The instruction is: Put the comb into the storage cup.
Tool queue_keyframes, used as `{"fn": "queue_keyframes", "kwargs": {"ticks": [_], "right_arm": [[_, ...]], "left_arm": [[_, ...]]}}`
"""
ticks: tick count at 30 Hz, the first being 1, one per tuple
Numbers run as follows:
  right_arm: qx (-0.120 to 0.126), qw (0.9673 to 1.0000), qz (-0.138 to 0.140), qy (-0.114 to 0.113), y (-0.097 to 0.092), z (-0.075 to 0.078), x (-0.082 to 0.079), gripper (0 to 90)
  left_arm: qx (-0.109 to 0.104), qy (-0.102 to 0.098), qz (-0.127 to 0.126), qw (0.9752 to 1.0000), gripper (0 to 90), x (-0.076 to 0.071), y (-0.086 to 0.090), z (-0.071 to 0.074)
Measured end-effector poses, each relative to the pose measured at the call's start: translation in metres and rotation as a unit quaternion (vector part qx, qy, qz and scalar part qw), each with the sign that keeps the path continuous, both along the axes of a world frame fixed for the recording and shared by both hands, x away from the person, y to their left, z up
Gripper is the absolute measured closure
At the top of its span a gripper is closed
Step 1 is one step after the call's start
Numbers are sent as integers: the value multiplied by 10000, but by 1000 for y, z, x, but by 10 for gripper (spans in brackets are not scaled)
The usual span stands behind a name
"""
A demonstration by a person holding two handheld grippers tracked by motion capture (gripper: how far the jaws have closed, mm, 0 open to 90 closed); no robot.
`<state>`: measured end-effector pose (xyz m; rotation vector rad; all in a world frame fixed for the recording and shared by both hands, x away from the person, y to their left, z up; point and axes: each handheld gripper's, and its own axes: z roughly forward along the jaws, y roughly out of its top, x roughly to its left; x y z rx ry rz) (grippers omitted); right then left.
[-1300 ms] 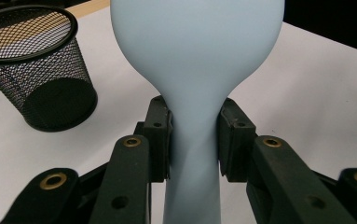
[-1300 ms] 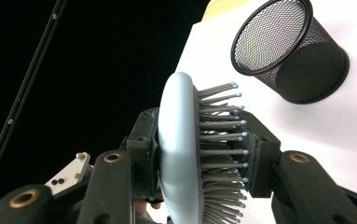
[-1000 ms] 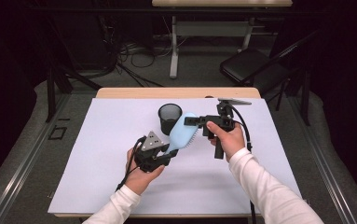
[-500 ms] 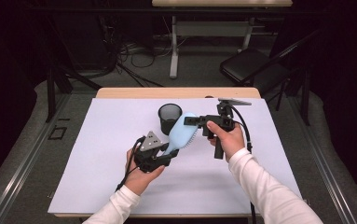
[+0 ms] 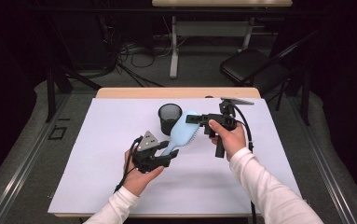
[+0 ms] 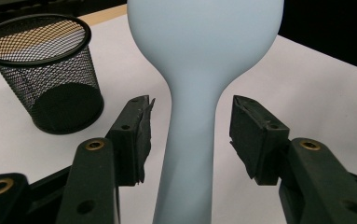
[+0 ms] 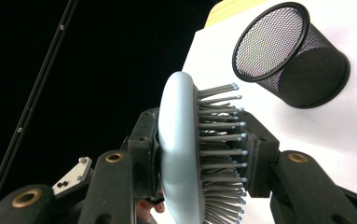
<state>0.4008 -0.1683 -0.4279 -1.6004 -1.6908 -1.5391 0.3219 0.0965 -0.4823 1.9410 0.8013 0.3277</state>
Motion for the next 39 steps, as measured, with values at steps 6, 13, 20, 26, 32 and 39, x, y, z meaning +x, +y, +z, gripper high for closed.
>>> {"fn": "queue_keyframes", "kwargs": {"ticks": [6, 13, 20, 26, 32, 39], "right_arm": [[-9, 10000, -27, -68, -1, 2, 0, 558], [-47, 9999, -57, -120, -3, 5, 0, 558], [-108, 9997, -107, -173, -7, 7, 2, 558], [-149, 9997, -122, -159, -10, 8, 3, 558], [-183, 9995, -158, -207, -12, 10, 3, 558], [-198, 9992, -225, -265, -14, 12, 4, 558]], "left_arm": [[-128, 32, 11, 9999, 440, -1, 3, 2], [-147, 17, 77, 9999, 419, -1, 6, 3], [-82, -302, 64, 9995, 408, -2, 10, 7], [-39, -365, 139, 9992, 394, -2, 12, 8], [-29, -334, 183, 9993, 386, 0, 17, 9], [-45, -219, 351, 9991, 322, 2, 22, 7]]}}
